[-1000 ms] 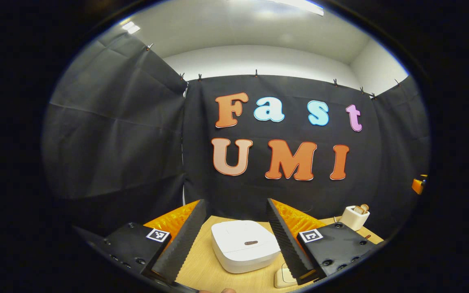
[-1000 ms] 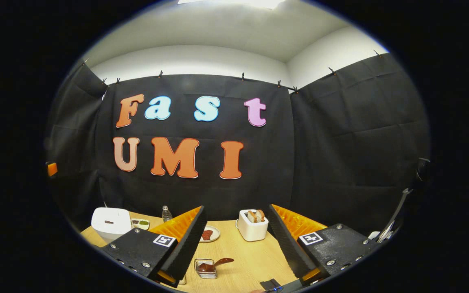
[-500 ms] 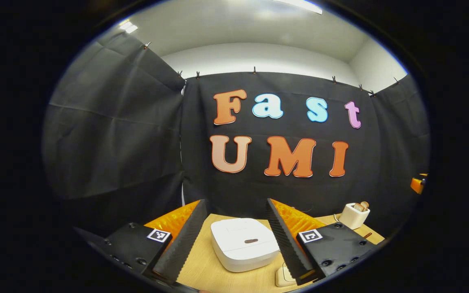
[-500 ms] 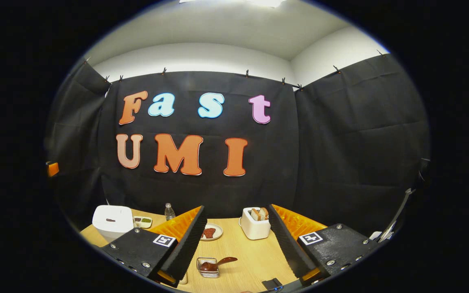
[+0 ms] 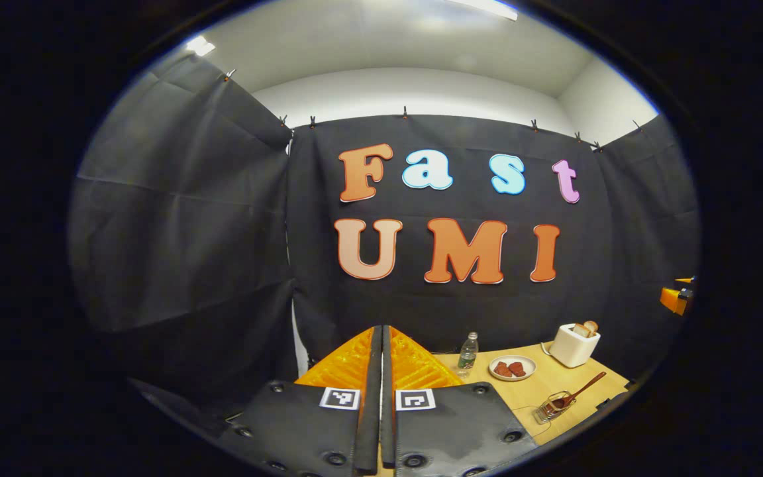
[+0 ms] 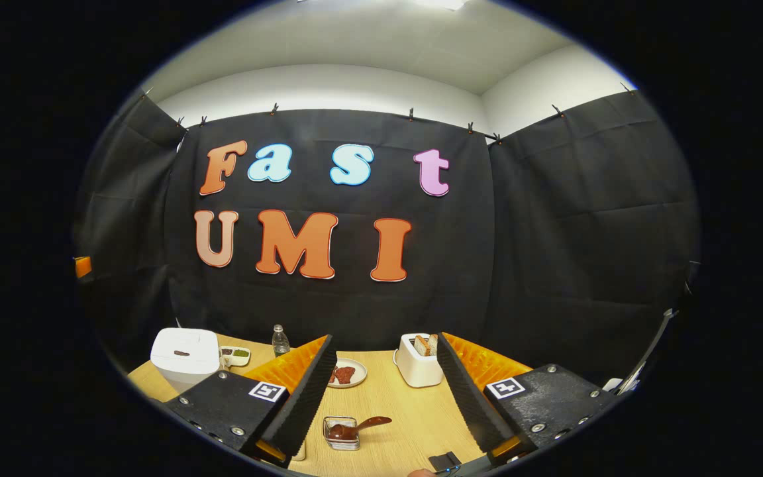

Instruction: Close the left gripper, press the button to open the rice cooker; take a wooden spoon from the chopstick holder with the right hand, scoop a spoonful of rice and pour it into the rice cooker, then put the wooden spoon back into the chopstick holder.

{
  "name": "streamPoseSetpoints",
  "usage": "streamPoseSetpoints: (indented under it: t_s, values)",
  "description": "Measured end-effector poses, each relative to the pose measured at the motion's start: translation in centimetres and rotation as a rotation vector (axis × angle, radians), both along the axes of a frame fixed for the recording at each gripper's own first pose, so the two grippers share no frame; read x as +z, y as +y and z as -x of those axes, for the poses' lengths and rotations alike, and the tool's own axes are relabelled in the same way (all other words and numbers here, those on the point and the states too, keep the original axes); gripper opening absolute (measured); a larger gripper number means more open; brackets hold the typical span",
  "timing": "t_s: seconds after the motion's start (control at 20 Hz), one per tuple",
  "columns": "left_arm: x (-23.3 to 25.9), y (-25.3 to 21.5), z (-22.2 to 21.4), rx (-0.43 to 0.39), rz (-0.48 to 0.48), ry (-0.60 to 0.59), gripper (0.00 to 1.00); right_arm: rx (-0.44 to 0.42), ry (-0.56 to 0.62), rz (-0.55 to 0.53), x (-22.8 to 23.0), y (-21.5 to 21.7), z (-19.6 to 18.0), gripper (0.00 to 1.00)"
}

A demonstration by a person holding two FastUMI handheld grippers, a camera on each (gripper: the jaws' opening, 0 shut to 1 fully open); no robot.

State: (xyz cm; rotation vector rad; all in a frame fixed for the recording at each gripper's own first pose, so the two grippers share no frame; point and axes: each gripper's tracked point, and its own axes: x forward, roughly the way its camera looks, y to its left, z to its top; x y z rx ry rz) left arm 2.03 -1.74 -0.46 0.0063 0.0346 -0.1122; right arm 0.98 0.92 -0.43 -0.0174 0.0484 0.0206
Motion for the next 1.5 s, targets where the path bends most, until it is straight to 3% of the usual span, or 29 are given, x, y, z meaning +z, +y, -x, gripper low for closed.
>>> streamPoseSetpoints:
  t_s: [0.15, 0.45, 0.6, 0.8, 0.9, 0.95, 1.0, 1.05, 1.1, 1.5]
  values:
    - [-1.3, -1.0, -1.1, -0.044, 0.000, 0.027, 0.07, -0.002, -0.003, -0.010, 0.0, -0.2, 0.0, 0.94]
    - [-4.2, -4.1, -5.6, -0.122, -0.047, 0.111, 0.07, -0.015, 0.018, 0.001, -1.2, -0.6, -0.1, 0.94]
    - [-6.1, -5.6, -8.7, -0.160, -0.067, 0.151, 0.02, -0.026, 0.024, 0.008, -1.9, -0.9, -0.2, 0.94]
    - [-10.3, -7.1, -13.1, -0.200, -0.082, 0.240, 0.05, -0.055, 0.036, 0.003, -3.0, -2.0, -0.5, 0.94]
    - [-12.9, -7.1, -15.2, -0.207, -0.067, 0.299, 0.05, -0.072, 0.036, 0.007, -3.4, -2.7, -0.6, 0.99]
    - [-14.4, -7.0, -16.0, -0.204, -0.059, 0.330, 0.05, -0.080, 0.038, 0.011, -3.7, -2.9, -0.7, 0.94]
    - [-15.5, -6.7, -16.8, -0.195, -0.067, 0.355, 0.05, -0.090, 0.044, 0.015, -4.1, -3.2, -0.8, 0.99]
    - [-16.8, -6.6, -17.5, -0.189, -0.075, 0.382, 0.07, -0.099, 0.053, 0.018, -4.6, -3.7, -0.8, 0.99]
    - [-18.3, -6.6, -17.9, -0.192, -0.068, 0.407, 0.02, -0.108, 0.063, 0.017, -5.0, -4.0, -0.9, 0.95]
    - [-27.3, -6.7, -19.8, -0.190, -0.076, 0.591, 0.05, -0.174, 0.132, 0.007, -7.9, -6.2, -0.5, 0.95]
